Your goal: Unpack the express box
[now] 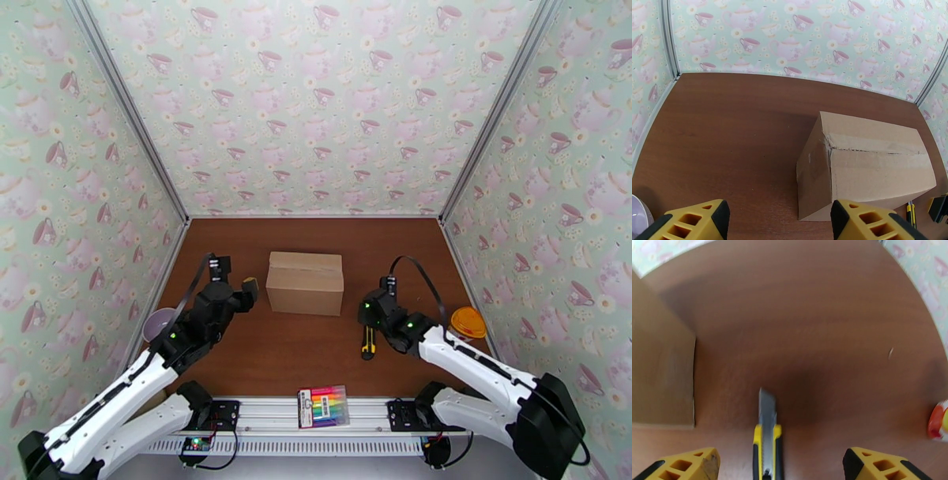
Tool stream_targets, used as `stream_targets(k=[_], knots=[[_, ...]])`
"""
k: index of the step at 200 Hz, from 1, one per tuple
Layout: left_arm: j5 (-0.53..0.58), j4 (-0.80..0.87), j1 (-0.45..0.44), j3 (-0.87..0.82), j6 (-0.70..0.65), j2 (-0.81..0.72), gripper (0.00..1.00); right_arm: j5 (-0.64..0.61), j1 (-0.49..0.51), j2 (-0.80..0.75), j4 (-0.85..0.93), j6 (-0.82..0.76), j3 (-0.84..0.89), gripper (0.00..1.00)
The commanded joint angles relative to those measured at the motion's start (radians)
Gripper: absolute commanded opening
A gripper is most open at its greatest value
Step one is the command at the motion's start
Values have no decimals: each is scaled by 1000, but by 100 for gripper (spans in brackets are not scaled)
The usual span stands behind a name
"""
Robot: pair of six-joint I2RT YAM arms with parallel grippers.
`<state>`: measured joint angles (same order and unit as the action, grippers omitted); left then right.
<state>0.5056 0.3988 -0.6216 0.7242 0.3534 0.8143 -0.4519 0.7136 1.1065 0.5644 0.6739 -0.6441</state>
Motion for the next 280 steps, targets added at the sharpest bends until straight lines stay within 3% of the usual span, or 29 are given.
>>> stream_targets(k=[1, 55, 114, 183, 280], knots=[[-28, -22, -3, -3, 6, 13, 74, 15, 54, 37, 37, 124, 12, 85], [-35, -44, -5, 6, -2, 45, 74, 19, 123, 189, 35, 201, 3, 85], [-35, -52, -5, -3, -4, 49, 74, 22, 123, 190, 26, 251, 42, 84], [-42, -64, -6, 0, -5, 68, 74, 31, 123, 187, 9, 273, 73, 65], [-47, -65, -5, 7, -4, 69, 74, 88, 110, 231, -51, 250, 98, 55]])
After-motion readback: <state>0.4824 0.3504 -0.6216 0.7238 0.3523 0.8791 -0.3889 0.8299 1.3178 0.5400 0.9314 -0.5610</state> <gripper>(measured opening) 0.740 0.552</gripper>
